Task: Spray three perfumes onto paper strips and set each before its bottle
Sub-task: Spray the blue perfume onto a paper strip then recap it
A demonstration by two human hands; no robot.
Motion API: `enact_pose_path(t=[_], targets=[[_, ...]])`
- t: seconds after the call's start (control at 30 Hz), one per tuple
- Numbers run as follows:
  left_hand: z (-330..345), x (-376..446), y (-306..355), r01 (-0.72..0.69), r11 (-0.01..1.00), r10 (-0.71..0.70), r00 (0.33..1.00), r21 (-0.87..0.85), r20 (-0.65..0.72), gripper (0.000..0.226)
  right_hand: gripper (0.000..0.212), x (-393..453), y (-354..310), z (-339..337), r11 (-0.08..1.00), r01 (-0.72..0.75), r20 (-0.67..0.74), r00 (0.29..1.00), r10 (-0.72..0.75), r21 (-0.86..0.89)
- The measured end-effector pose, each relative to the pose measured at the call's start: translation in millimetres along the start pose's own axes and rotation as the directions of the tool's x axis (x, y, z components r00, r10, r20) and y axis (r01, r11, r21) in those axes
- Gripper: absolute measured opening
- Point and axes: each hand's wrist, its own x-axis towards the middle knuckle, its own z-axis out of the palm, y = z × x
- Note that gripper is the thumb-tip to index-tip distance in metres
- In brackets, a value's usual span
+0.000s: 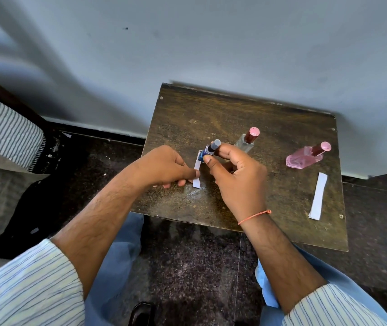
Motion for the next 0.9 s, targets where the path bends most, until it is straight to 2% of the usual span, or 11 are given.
enact_pose_path(t=[0.37, 0.9], targets=[[-0.3, 2.4, 0.9, 0.014, 1.000, -0.013, 1.000, -0.008, 0.020, 0.052, 0.025, 6.7, 0.9, 5.8, 0.994, 0.061, 0.017, 0.998, -0.060, -0.089], [-0.7, 2.4, 0.1, 0.033, 0.999, -0.032, 0.999, -0.023, 0.030, 0.049, 0.025, 10.7, 0.5, 7.8, 0.990, 0.093, 0.022, 0.996, -0.091, -0.108]])
